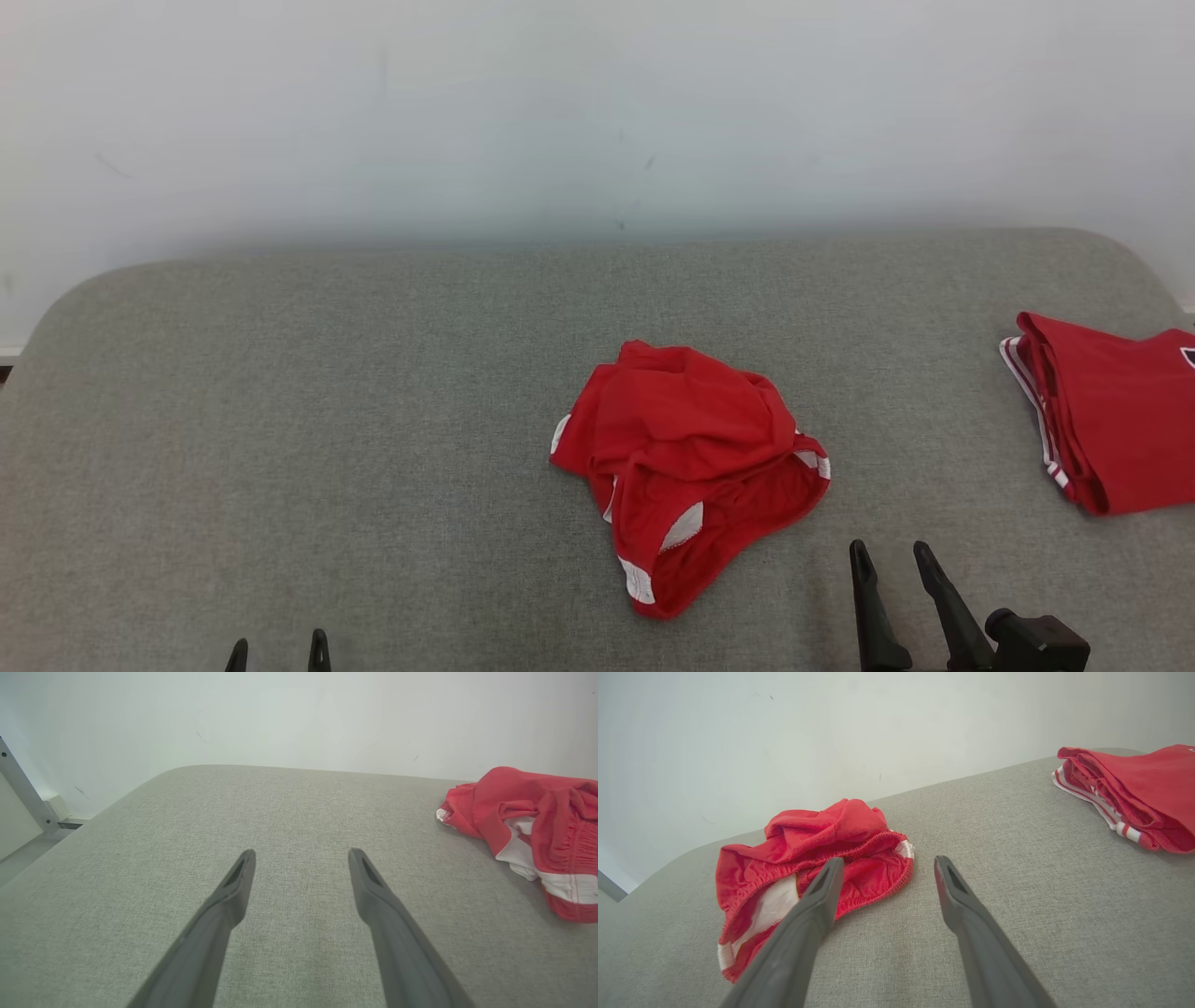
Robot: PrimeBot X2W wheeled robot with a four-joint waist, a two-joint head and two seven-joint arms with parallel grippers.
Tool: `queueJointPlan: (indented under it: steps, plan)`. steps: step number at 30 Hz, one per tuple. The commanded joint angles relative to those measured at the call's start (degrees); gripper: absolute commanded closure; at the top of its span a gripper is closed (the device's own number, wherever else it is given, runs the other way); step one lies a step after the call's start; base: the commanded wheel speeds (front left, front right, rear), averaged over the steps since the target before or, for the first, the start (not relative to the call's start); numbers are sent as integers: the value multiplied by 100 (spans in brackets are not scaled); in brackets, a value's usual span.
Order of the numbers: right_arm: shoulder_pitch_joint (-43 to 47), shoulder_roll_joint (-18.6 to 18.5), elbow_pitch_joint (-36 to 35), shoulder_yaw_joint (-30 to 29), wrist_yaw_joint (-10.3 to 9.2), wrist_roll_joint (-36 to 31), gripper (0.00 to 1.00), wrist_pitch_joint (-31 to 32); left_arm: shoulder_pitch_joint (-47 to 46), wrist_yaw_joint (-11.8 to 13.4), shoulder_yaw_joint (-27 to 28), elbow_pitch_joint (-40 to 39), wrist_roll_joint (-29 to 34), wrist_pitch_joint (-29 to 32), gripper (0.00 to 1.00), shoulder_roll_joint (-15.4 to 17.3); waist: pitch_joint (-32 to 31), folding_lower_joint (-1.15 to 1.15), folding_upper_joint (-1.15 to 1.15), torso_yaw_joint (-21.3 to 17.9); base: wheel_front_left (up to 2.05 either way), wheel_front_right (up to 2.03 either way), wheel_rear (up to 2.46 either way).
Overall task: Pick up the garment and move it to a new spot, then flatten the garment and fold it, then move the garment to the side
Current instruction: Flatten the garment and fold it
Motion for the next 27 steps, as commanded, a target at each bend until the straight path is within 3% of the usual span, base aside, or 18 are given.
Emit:
queueJointPlan:
  steps: [1, 27]
  plan:
    - [8, 14, 5, -6, -12, 38, 0, -7, -74, -31, 9, 8, 69, -17, 0, -14, 7, 0, 0, -23, 0, 0, 0]
    - [-64, 14, 87, 80, -12, 82, 0, -85, -182, -138, -40, 115, 210, -17, 0, -66, 29, 0, 0, -154, 0, 0, 0]
